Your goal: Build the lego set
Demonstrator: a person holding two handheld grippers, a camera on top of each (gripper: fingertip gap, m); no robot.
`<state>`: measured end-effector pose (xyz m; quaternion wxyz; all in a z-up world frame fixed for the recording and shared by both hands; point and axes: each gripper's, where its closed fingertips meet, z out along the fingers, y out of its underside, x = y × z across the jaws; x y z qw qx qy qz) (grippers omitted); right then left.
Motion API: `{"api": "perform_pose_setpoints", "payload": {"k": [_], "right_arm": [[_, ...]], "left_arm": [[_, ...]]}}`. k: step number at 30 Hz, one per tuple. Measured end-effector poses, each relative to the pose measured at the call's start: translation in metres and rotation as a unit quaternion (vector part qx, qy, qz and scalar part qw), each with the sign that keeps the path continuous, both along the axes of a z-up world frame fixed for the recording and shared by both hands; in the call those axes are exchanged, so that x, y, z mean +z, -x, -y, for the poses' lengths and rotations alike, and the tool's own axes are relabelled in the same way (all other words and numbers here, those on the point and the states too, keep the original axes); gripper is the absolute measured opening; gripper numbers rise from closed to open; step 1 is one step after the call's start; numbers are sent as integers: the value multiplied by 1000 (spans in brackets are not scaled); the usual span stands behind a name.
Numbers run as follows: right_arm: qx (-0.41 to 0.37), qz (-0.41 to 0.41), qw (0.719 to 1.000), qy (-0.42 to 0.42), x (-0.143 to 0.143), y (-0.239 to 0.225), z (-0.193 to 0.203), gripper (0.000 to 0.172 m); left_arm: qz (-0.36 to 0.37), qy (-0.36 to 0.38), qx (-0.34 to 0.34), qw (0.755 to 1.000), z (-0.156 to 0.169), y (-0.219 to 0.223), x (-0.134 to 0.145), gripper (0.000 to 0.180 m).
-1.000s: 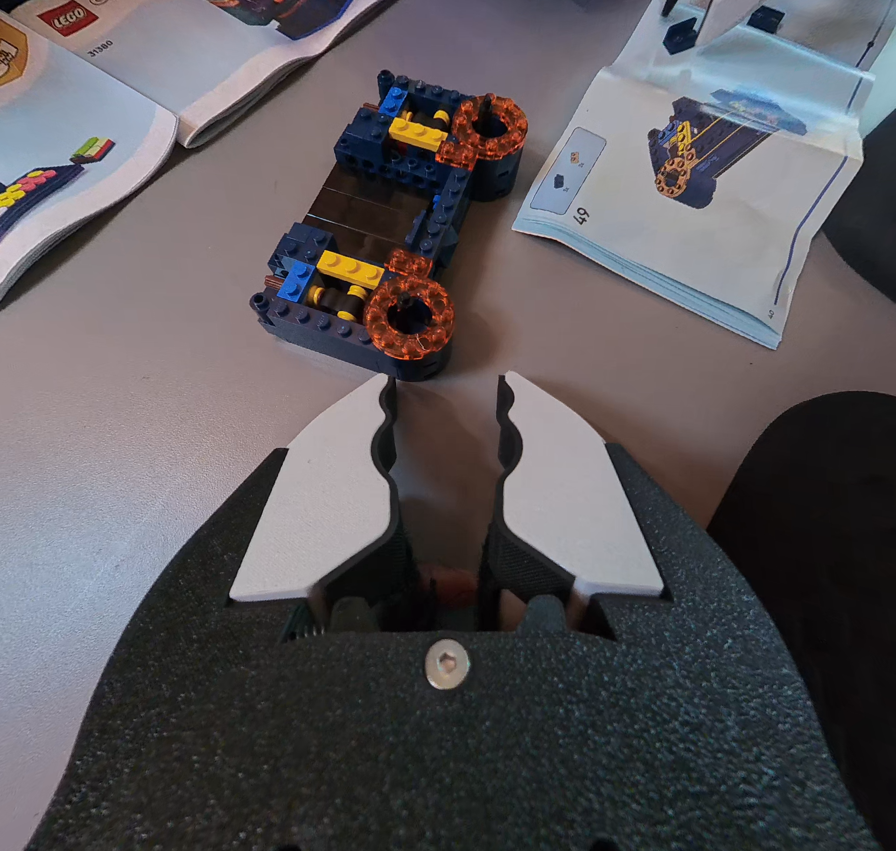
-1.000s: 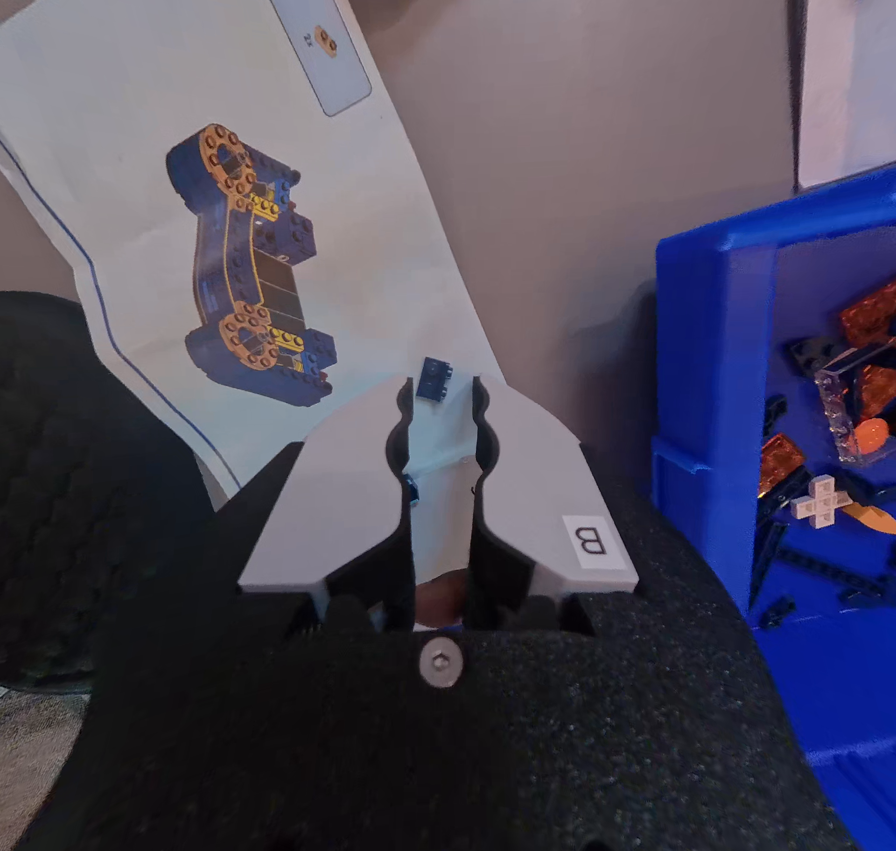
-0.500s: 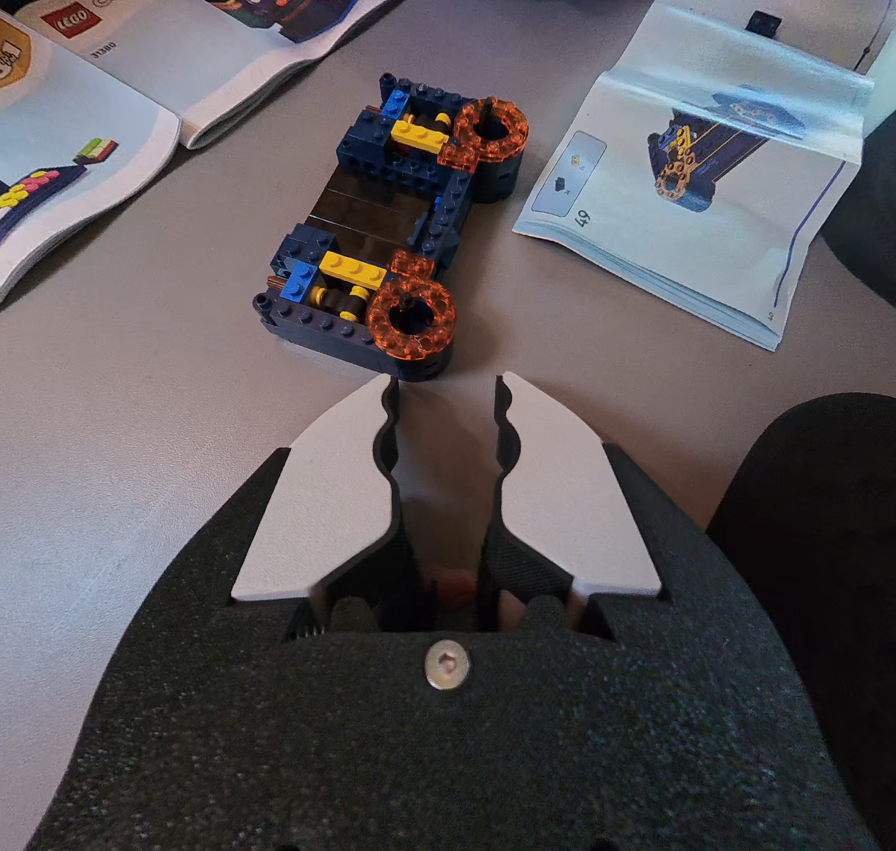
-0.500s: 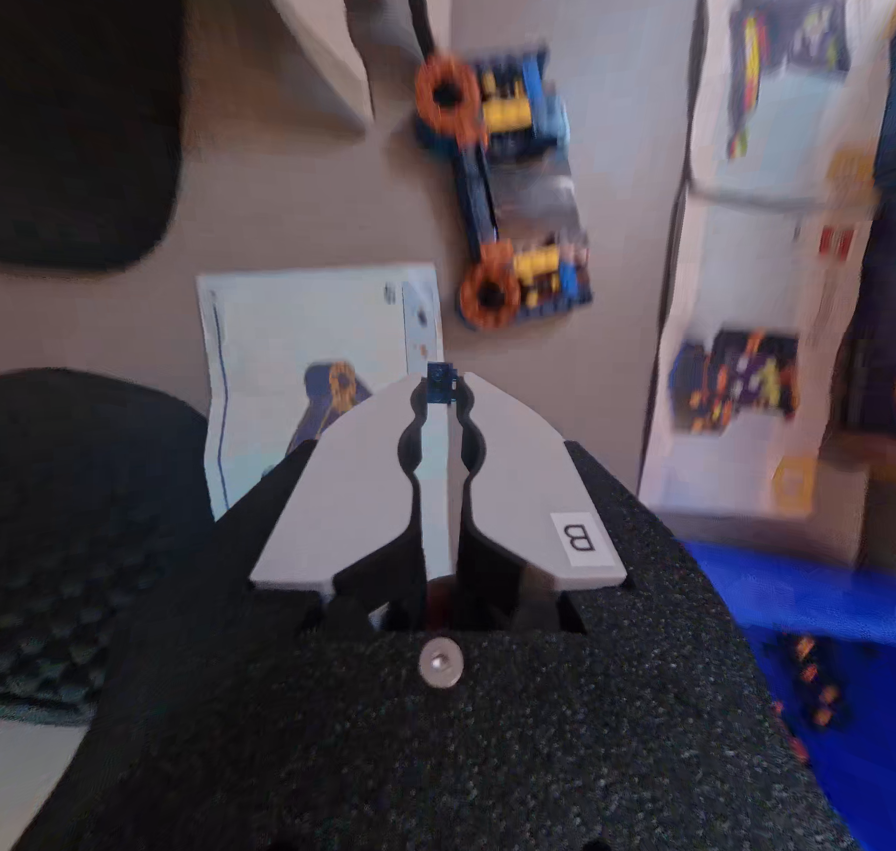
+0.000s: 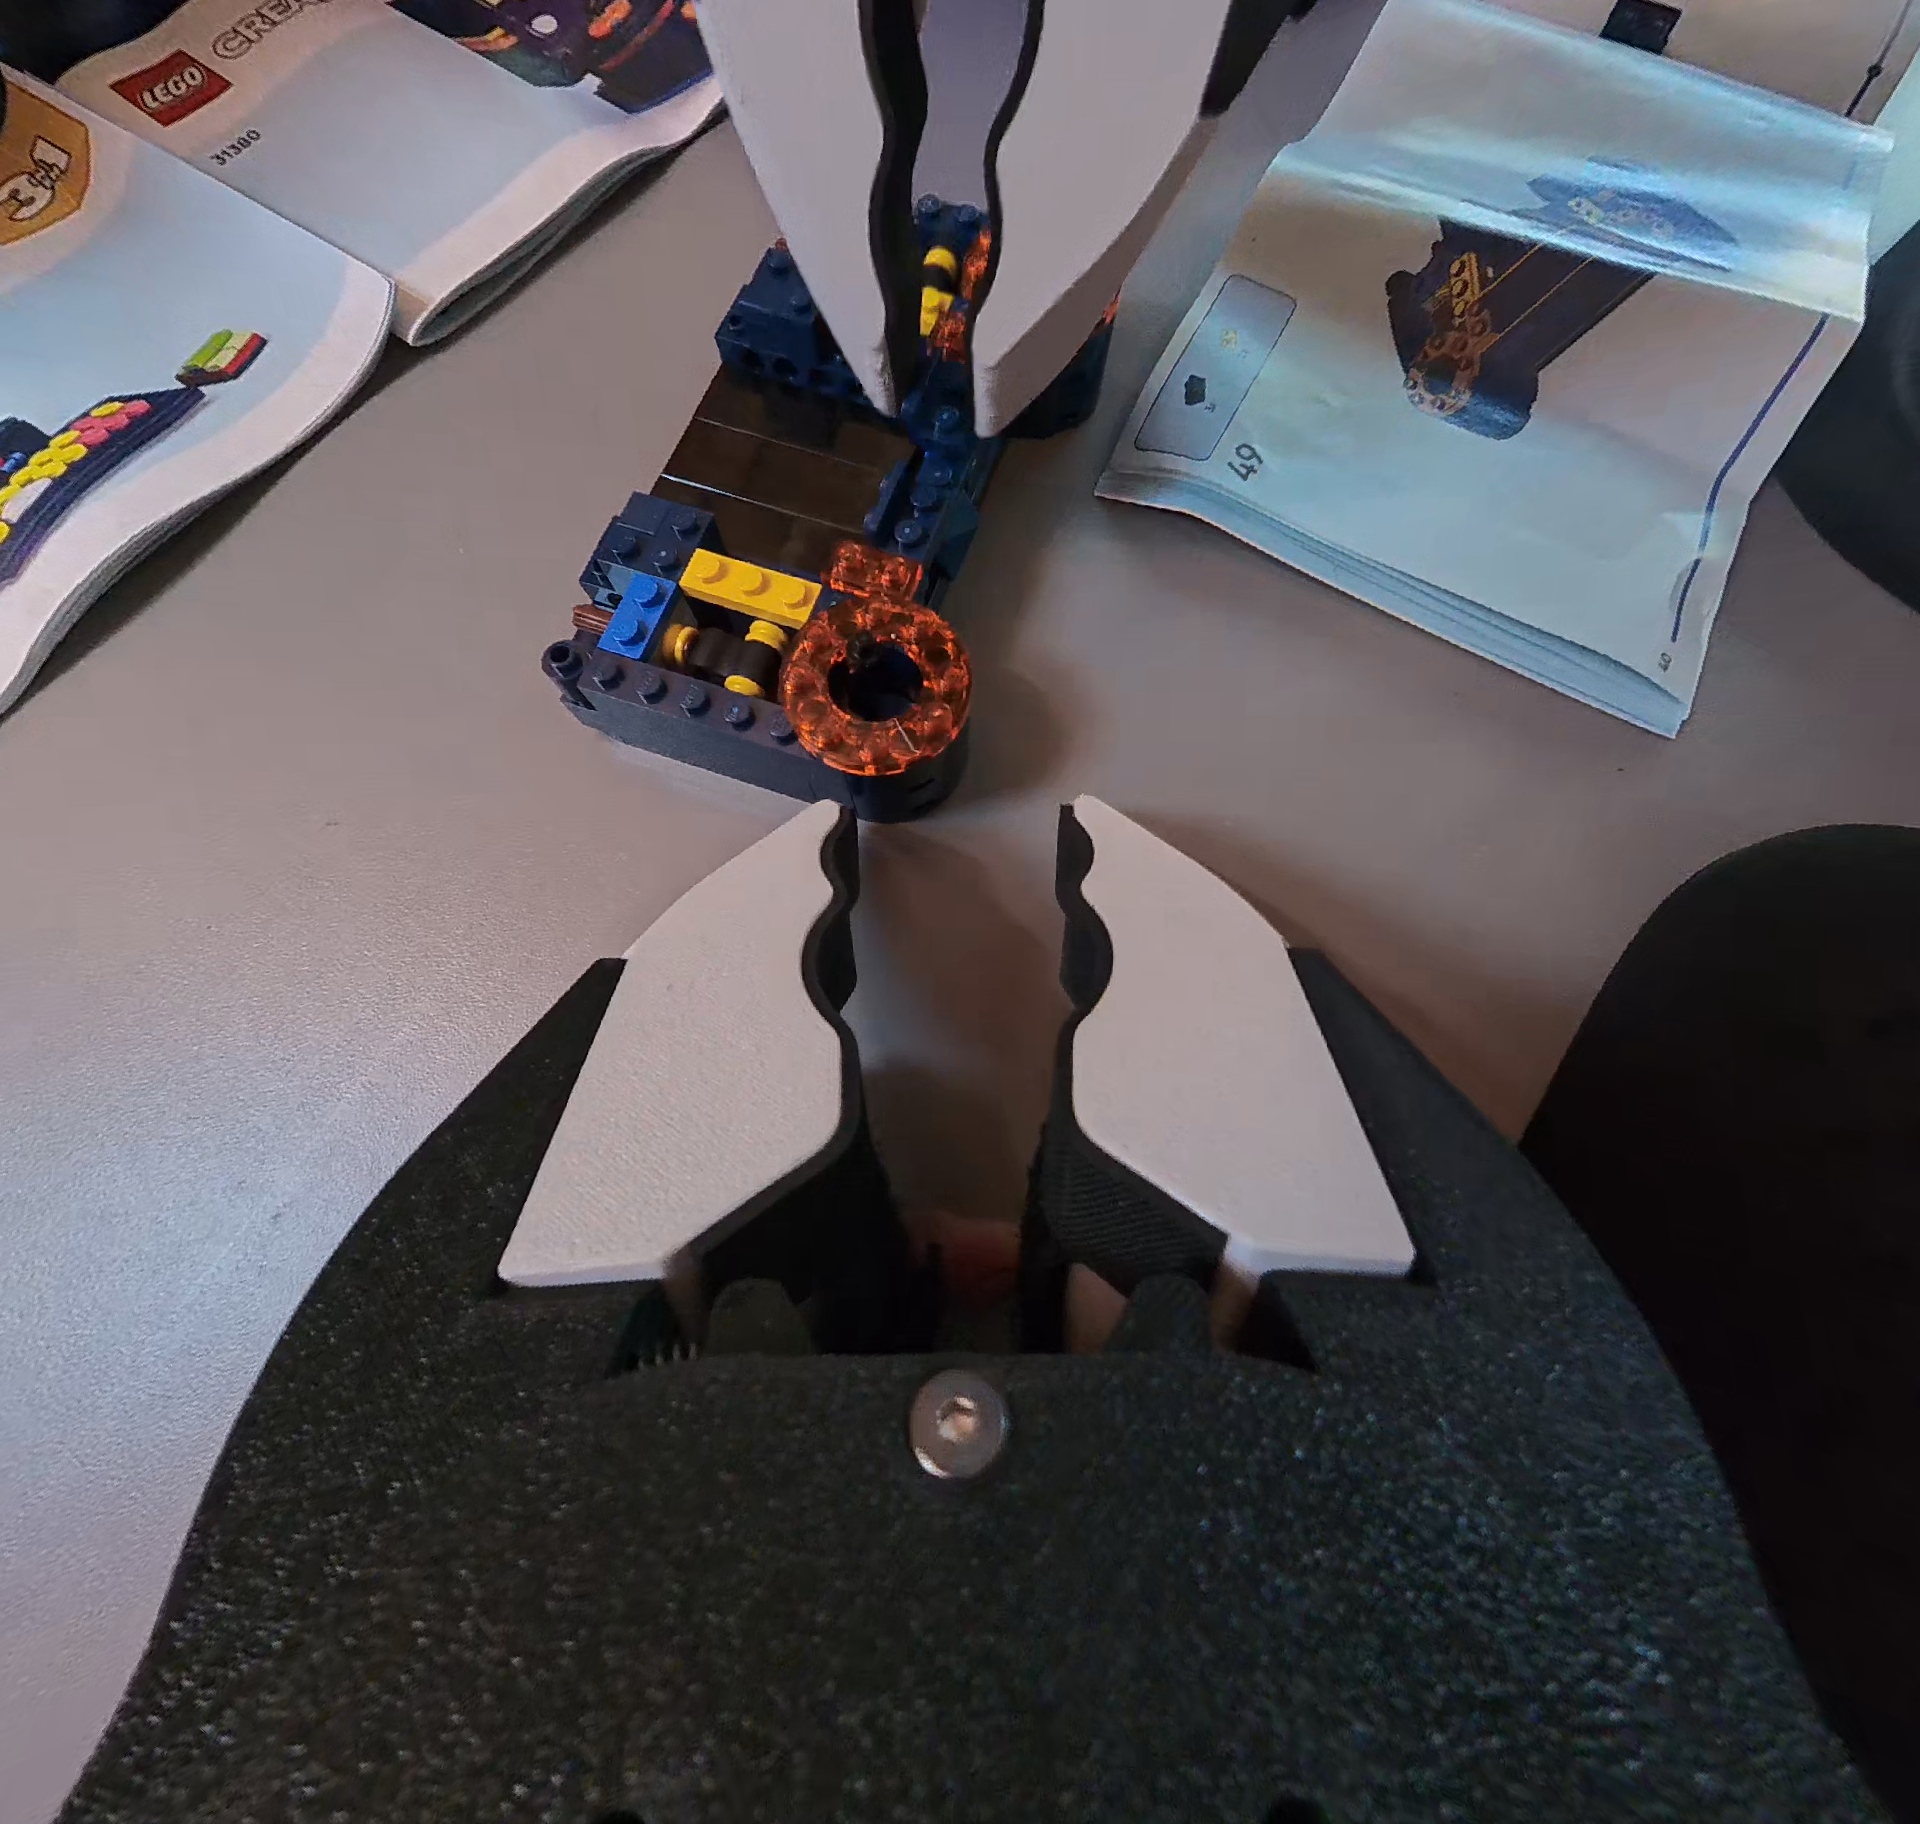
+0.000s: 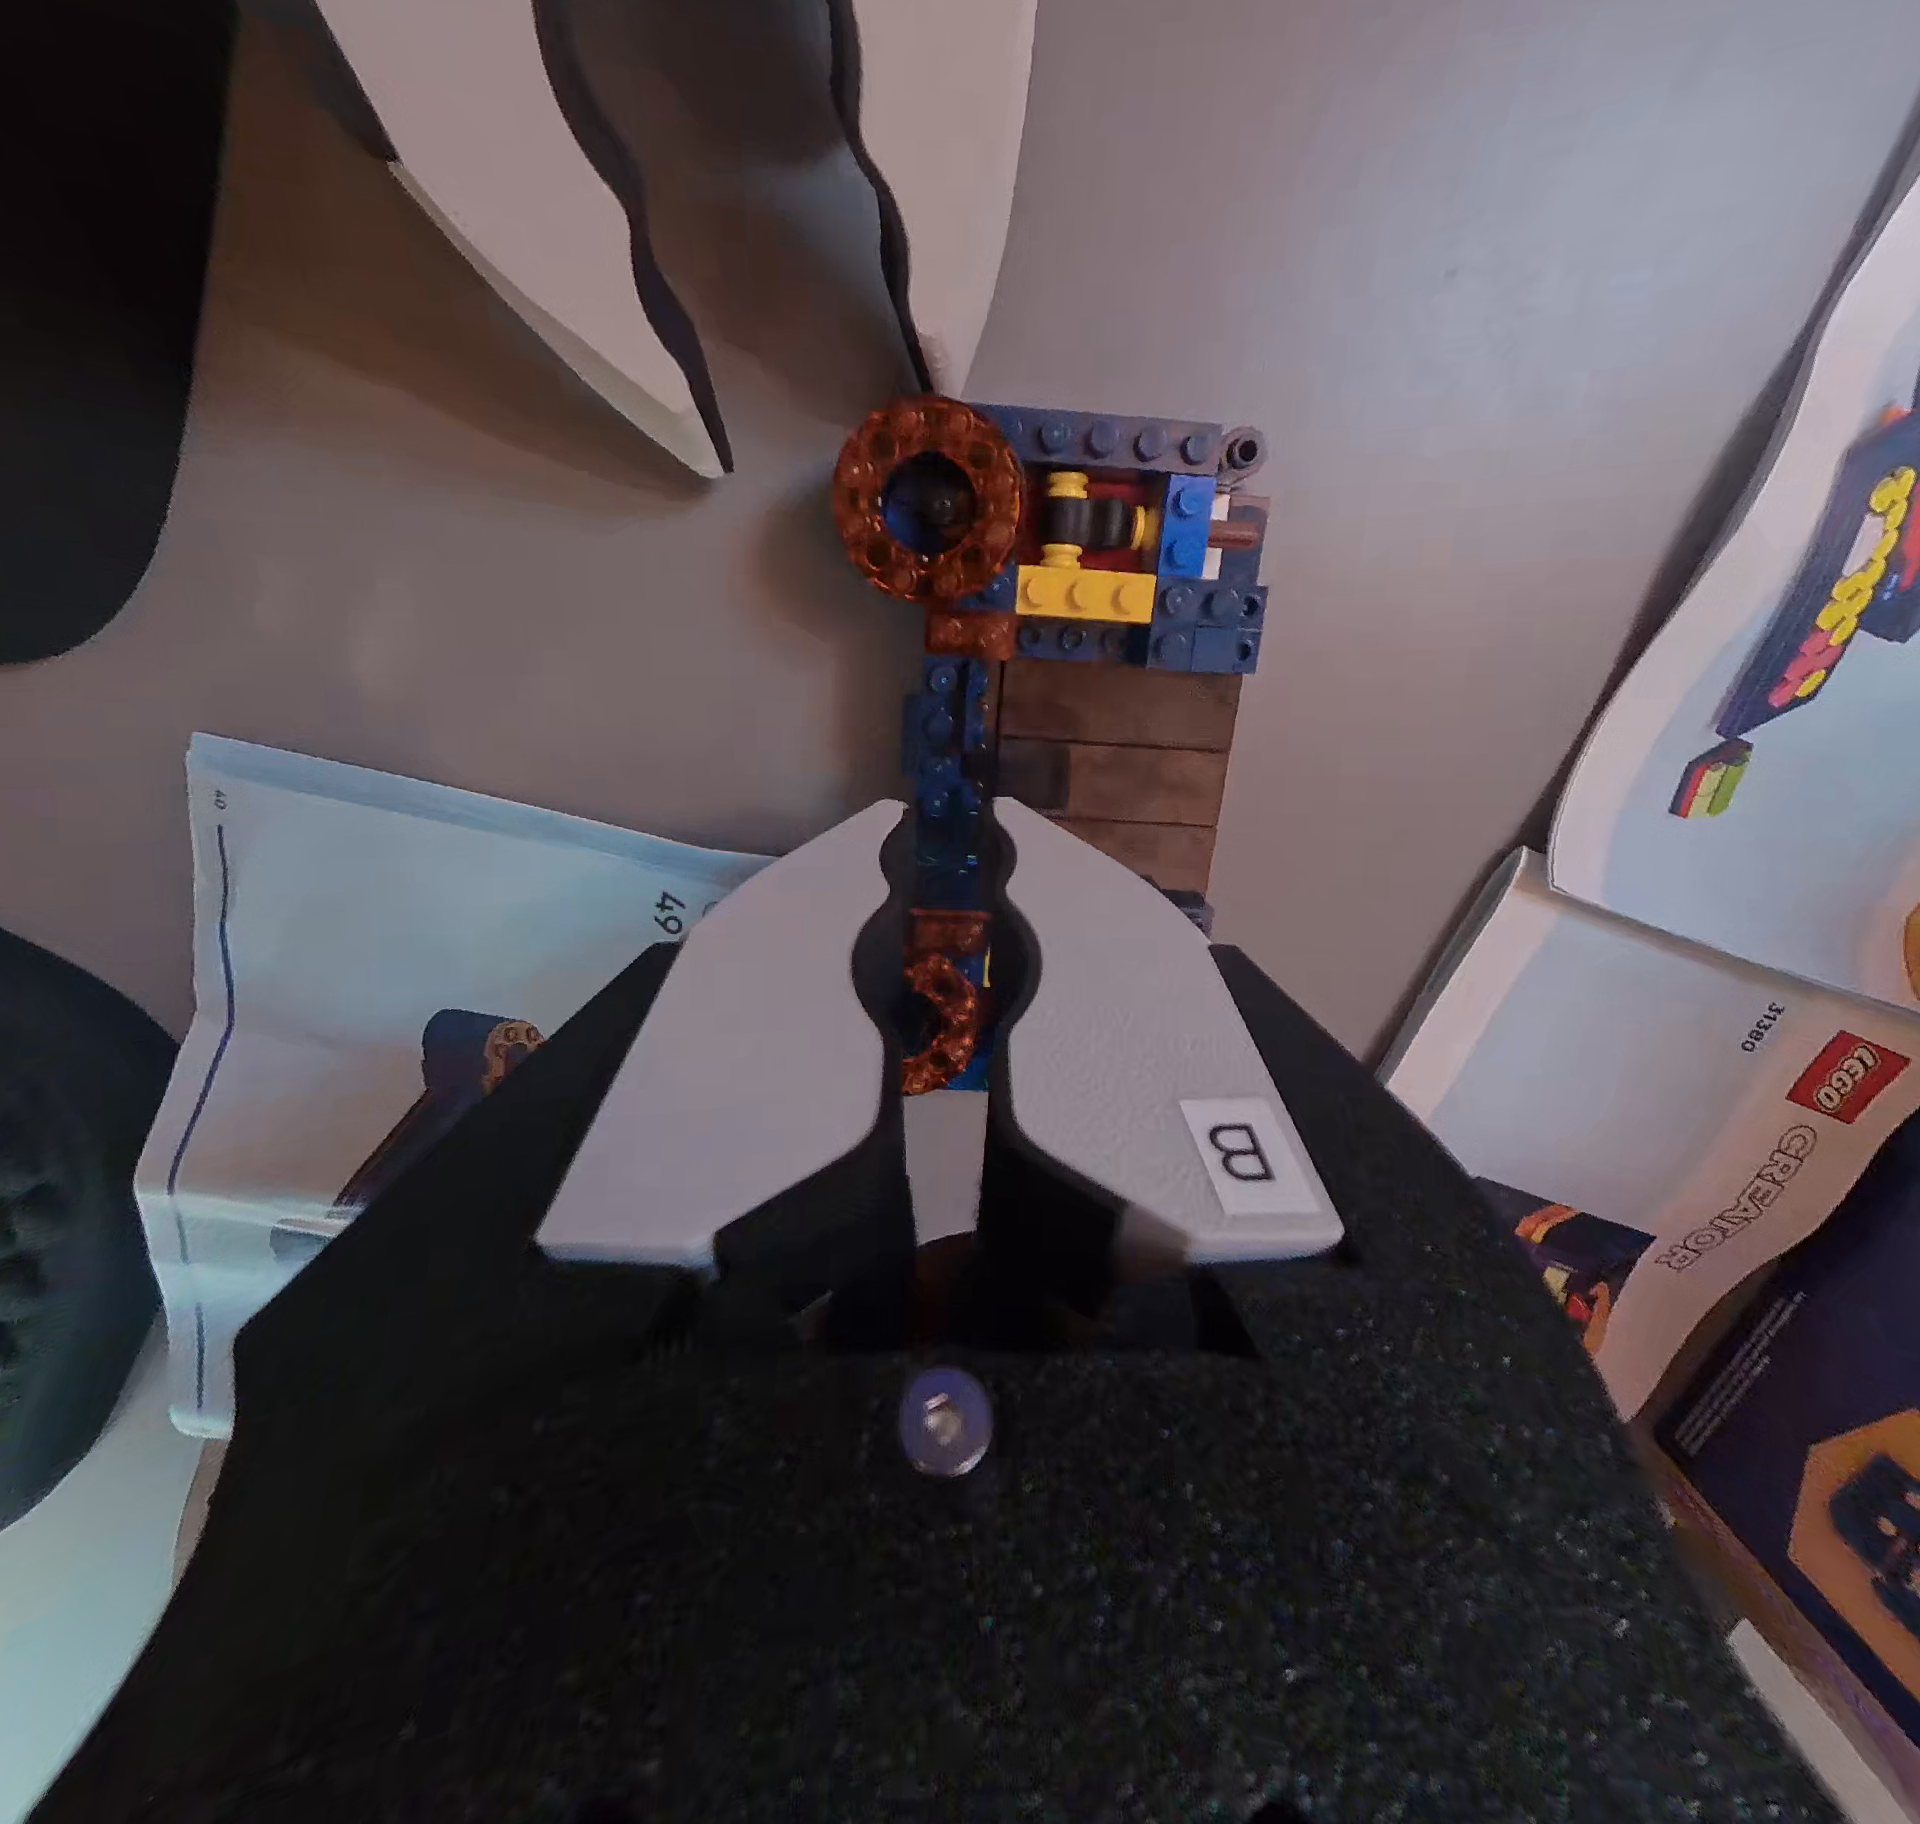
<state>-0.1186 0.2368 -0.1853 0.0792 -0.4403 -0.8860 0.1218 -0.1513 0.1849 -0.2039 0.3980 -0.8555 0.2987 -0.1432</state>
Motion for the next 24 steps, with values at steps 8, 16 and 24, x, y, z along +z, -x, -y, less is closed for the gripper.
{"api": "perform_pose_setpoints", "payload": {"k": [8, 16, 24], "right_arm": [[18, 9, 1000, -8, -3, 4, 3, 10], [9, 23, 1000, -9, -4, 3, 4, 10], [-24, 48, 998, 28, -7, 2, 5, 10]], "left_arm": [[-4, 3, -1, 1000, 0, 0, -2, 36], [-9, 4, 2, 1000, -1, 1, -3, 36], [-10, 3, 4, 1000, -1, 1, -3, 36]]}}
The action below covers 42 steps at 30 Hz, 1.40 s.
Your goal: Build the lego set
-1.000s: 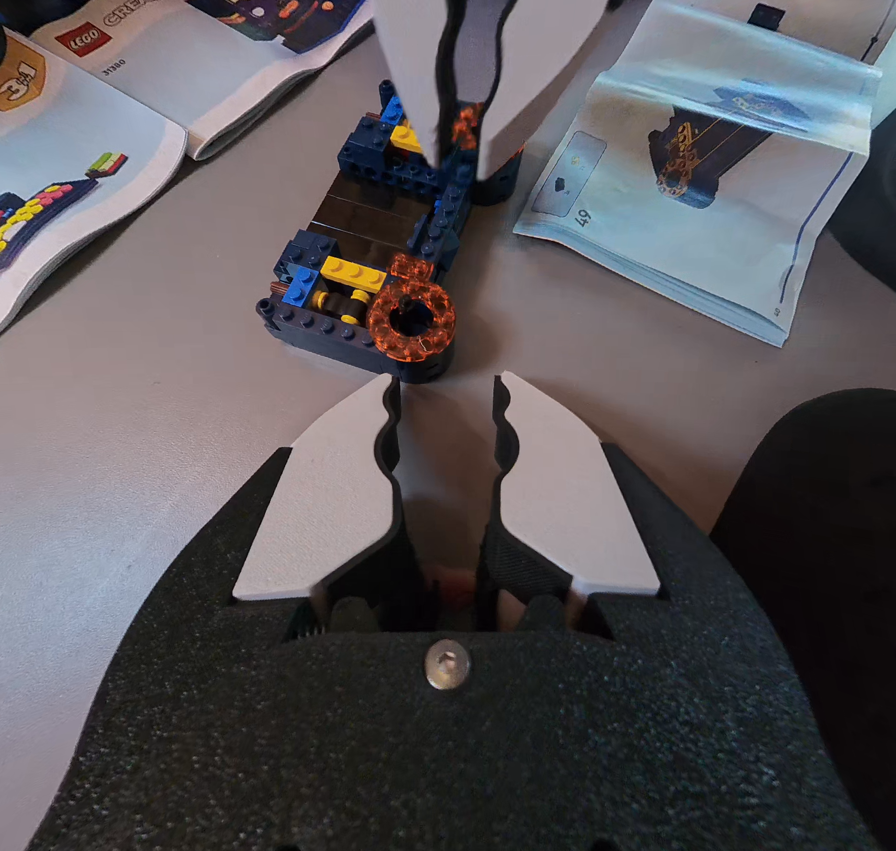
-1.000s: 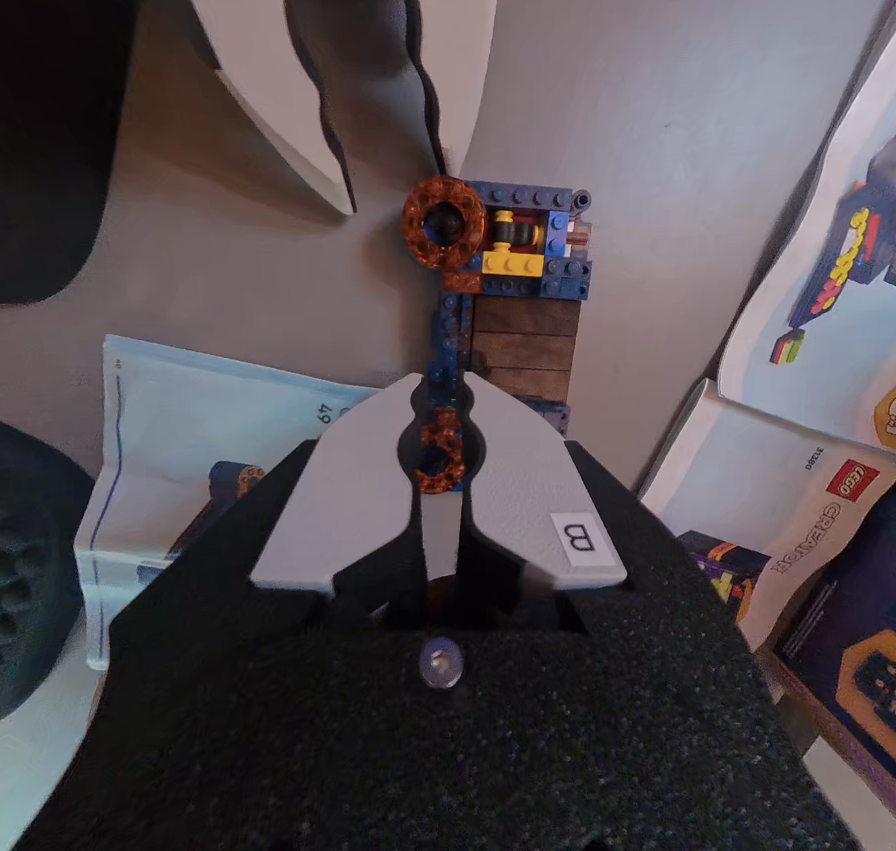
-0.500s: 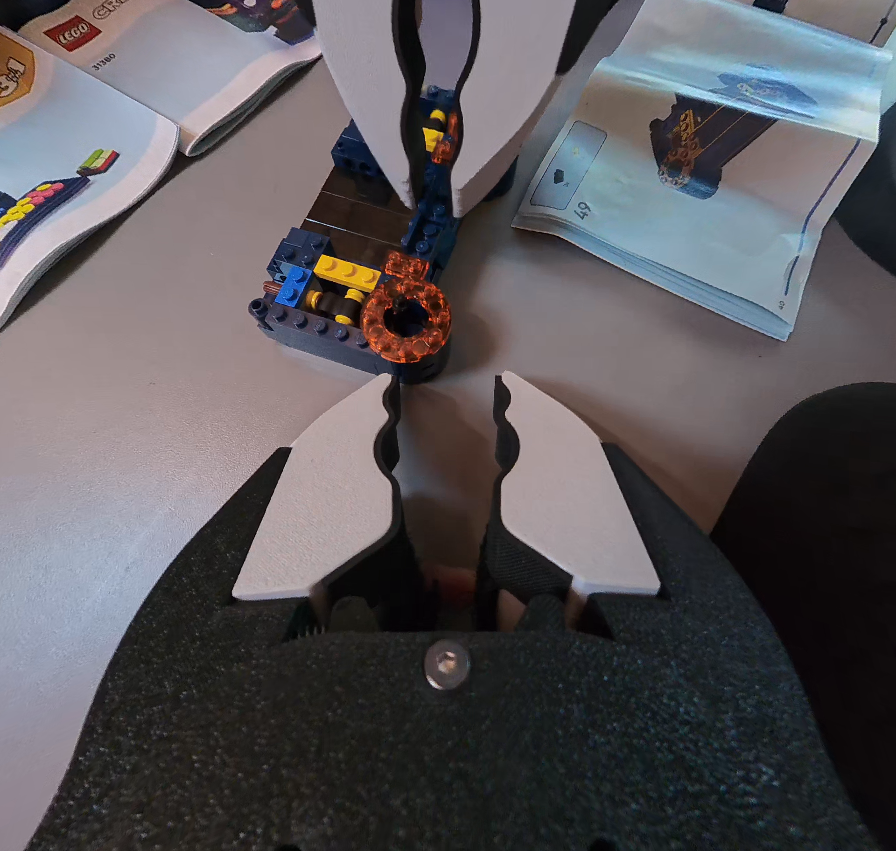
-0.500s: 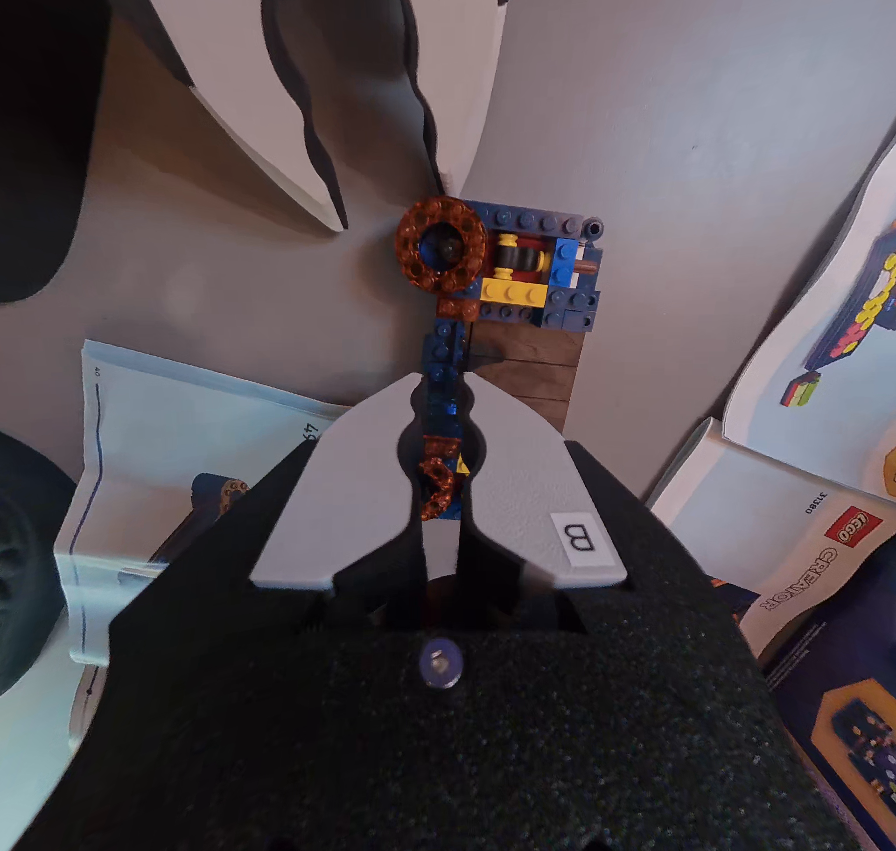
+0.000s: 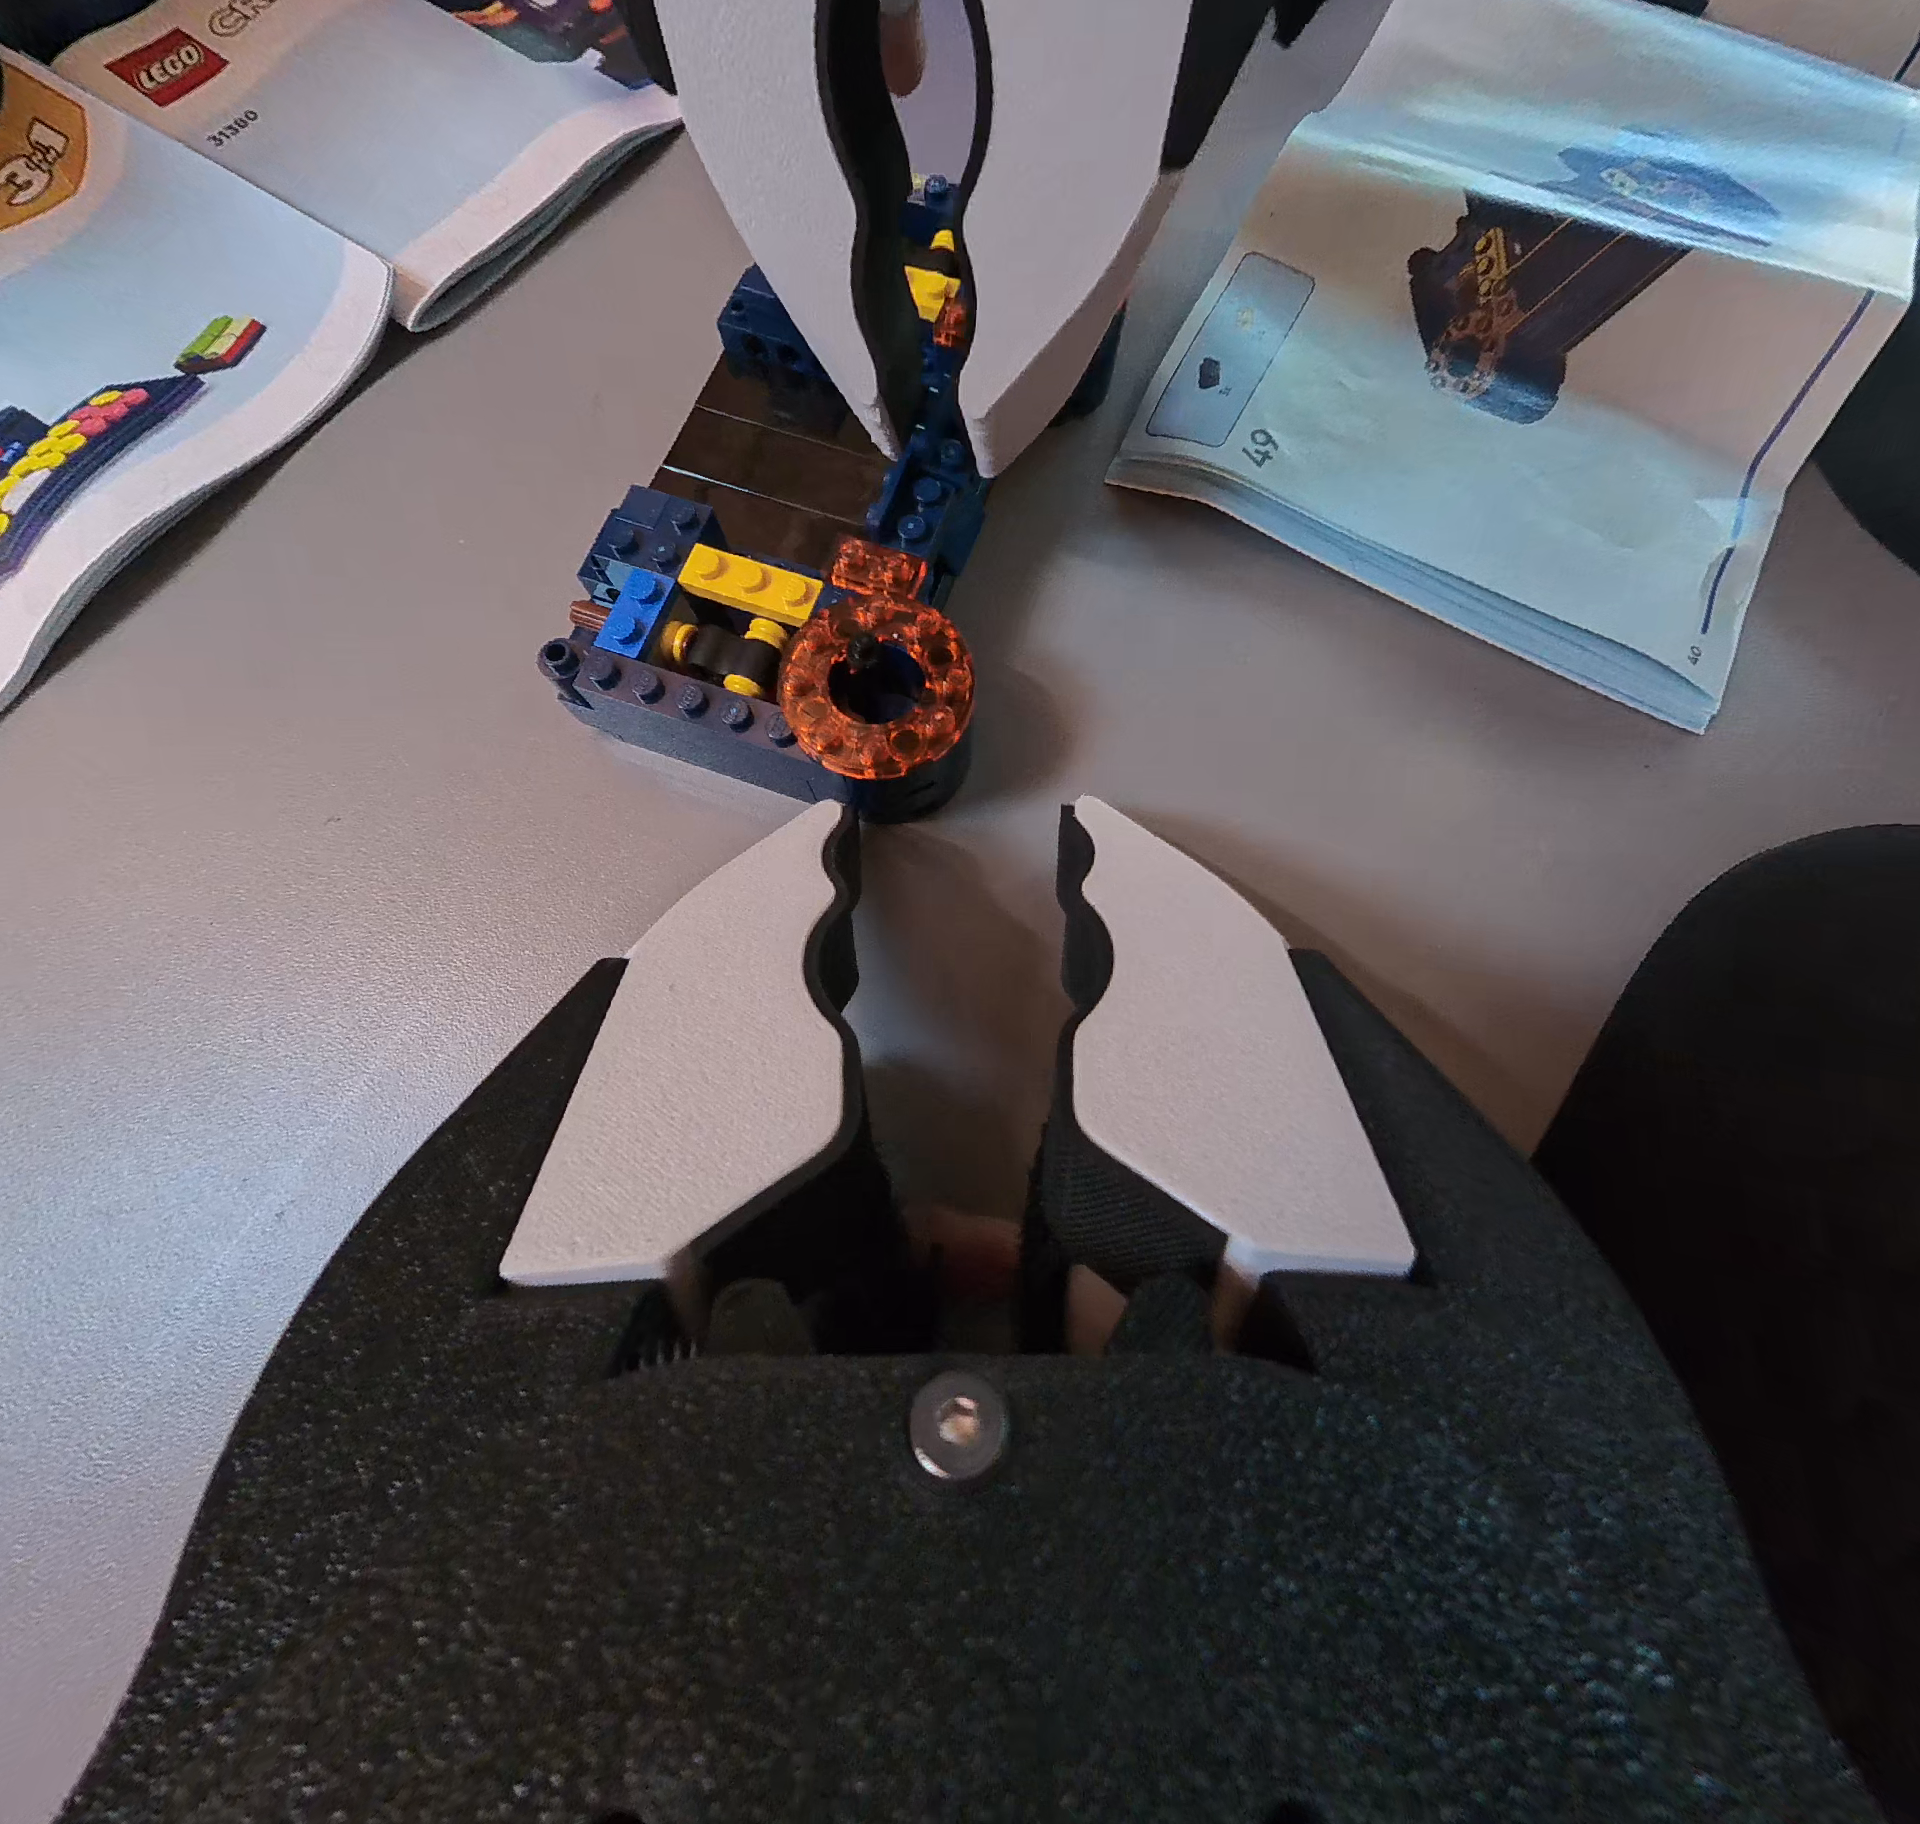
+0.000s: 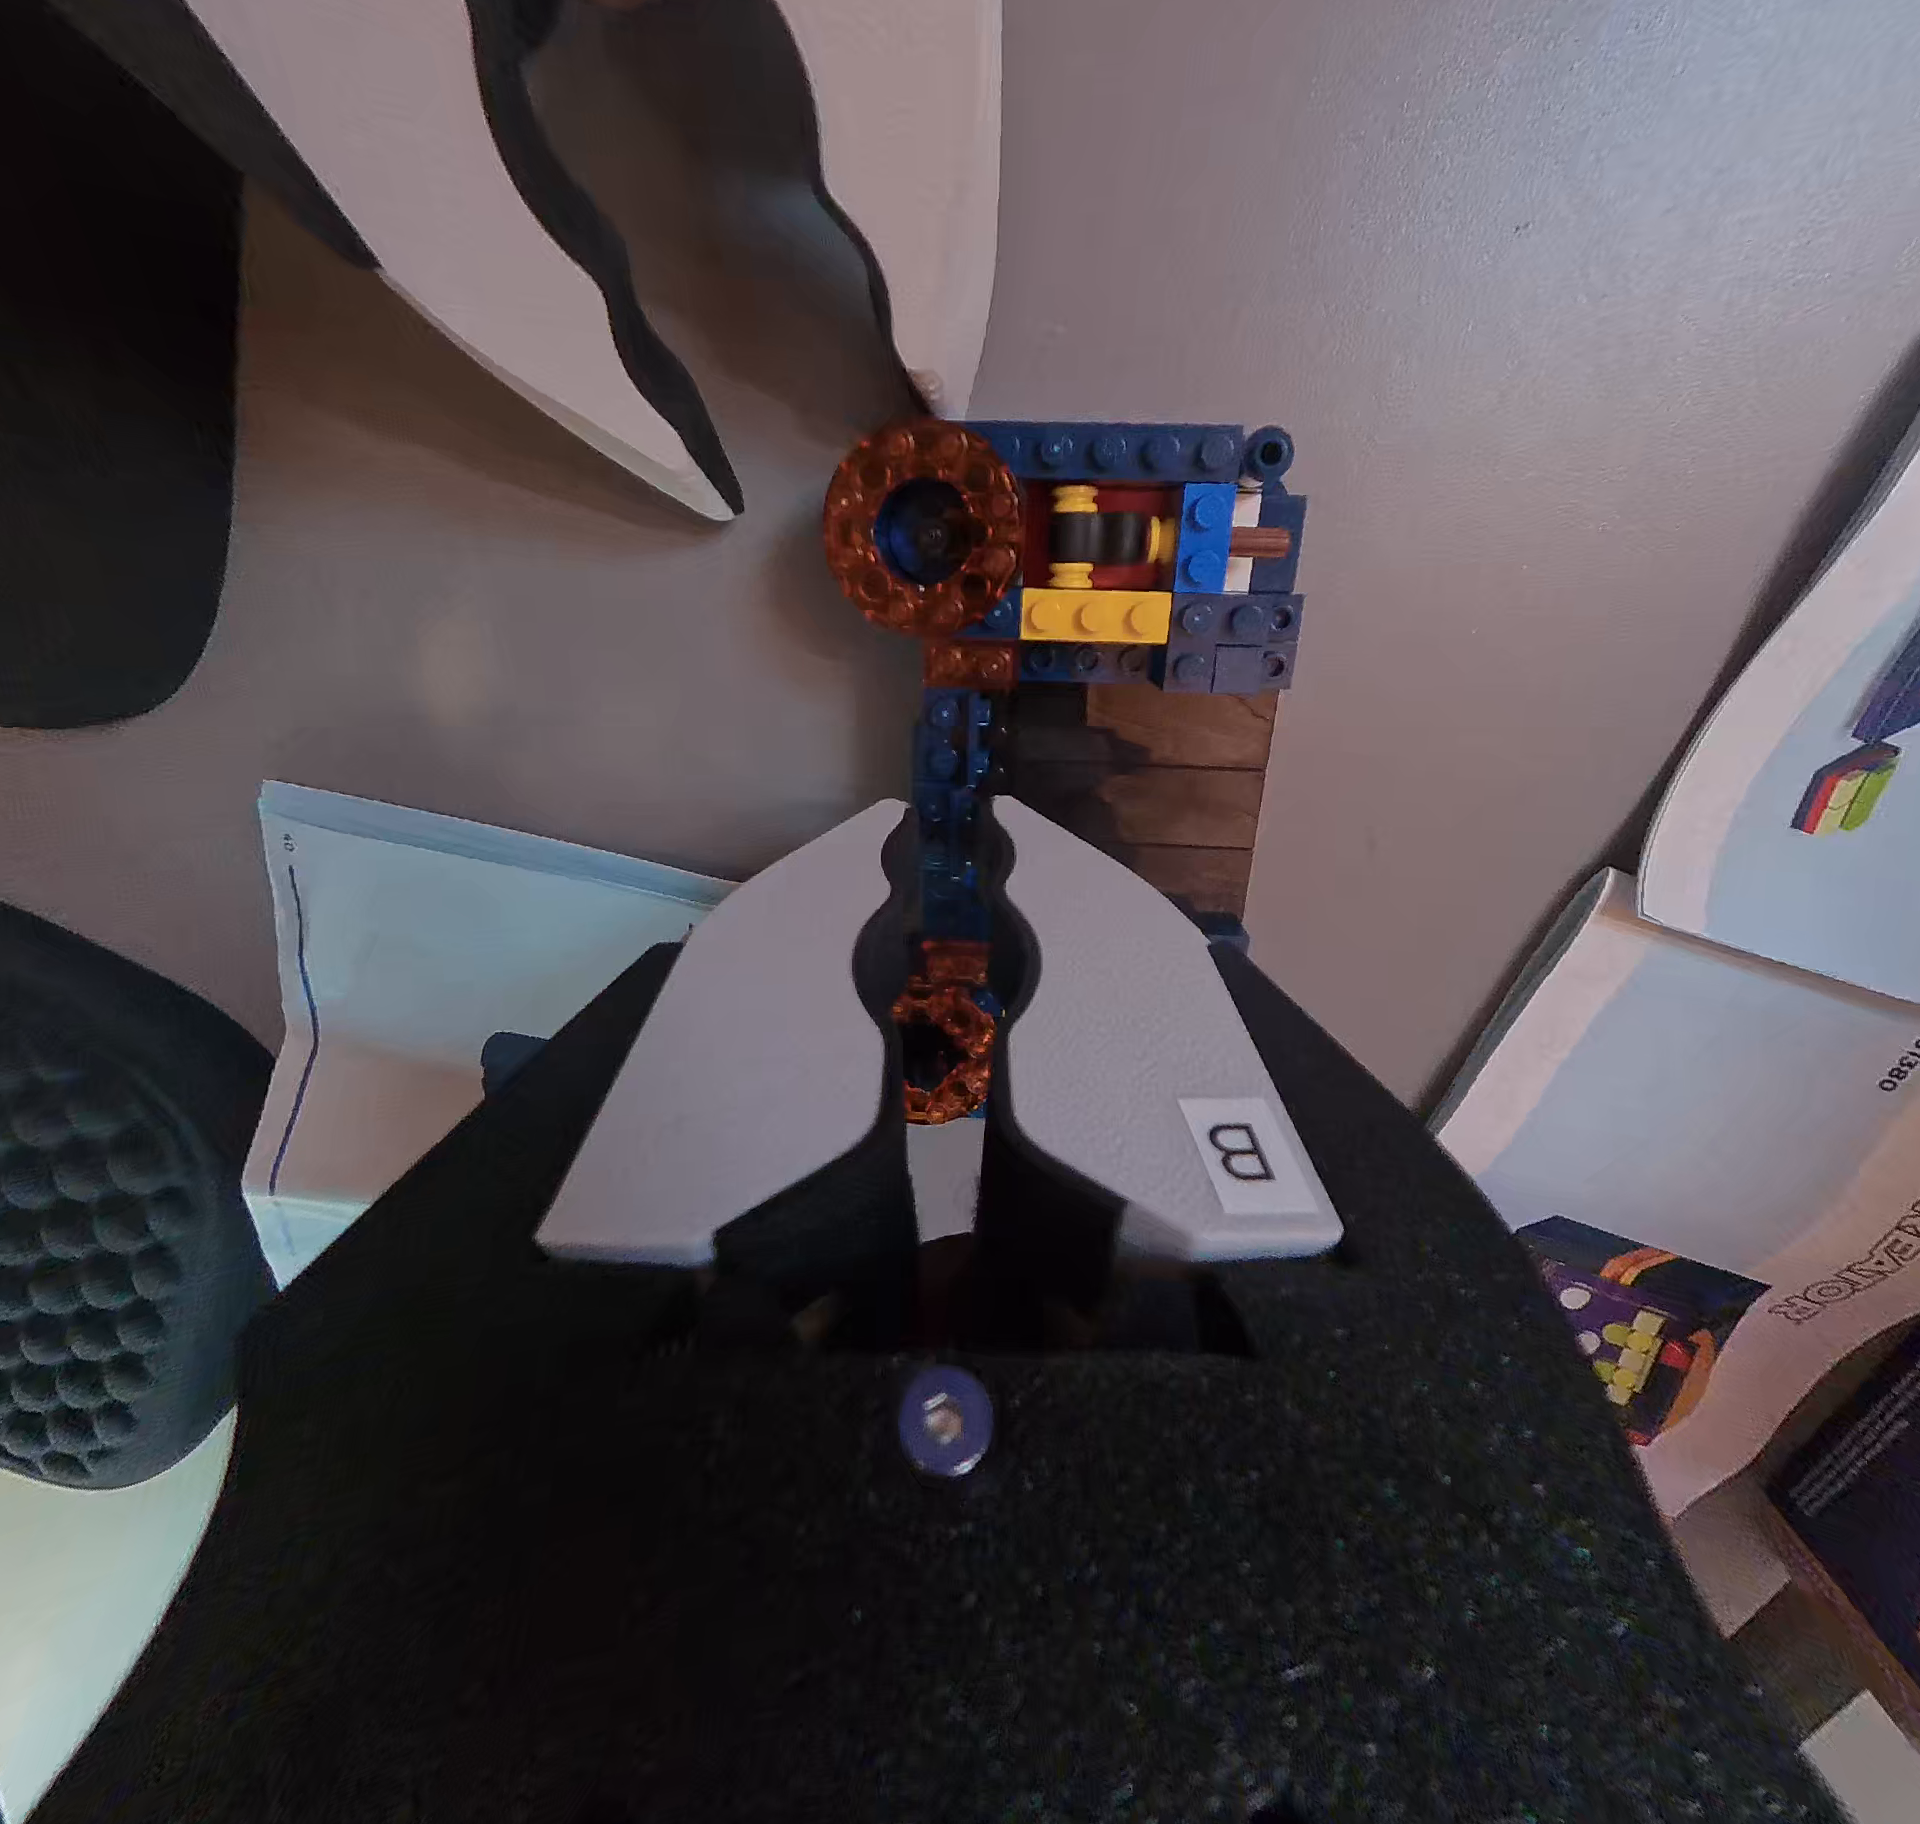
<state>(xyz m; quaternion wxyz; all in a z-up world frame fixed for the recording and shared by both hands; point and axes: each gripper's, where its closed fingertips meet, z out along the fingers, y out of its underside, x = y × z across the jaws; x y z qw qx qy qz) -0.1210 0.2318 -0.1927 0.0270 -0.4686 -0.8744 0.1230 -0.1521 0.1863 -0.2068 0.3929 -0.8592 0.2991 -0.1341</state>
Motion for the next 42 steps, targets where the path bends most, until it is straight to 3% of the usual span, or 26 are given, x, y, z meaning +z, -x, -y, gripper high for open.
{"api": "perform_pose_setpoints", "payload": {"k": [5, 14, 27, 34, 38, 42], "right_arm": [[-8, 21, 999, 27, 0, 0, 1, 9], [-49, 149, 971, 181, -3, -3, 4, 10], [-20, 254, 941, 221, -4, -5, 6, 10], [5, 210, 953, 217, -3, -3, 4, 16], [0, 171, 966, 196, 2, -3, 3, 29], [-26, 59, 991, 116, 10, 2, -7, 33]], "left_arm": [[-1, 0, -1, 1000, 0, 0, 0, 36], [-1, 0, -2, 1000, 0, 0, 0, 37], [-4, -2, 0, 1000, 0, 0, 0, 38], [-1, 6, -5, 1000, 1, -1, -2, 37], [-5, 8, -10, 1000, 2, -2, -3, 36], [-5, 8, -11, 1000, 2, -2, -3, 36]]}}
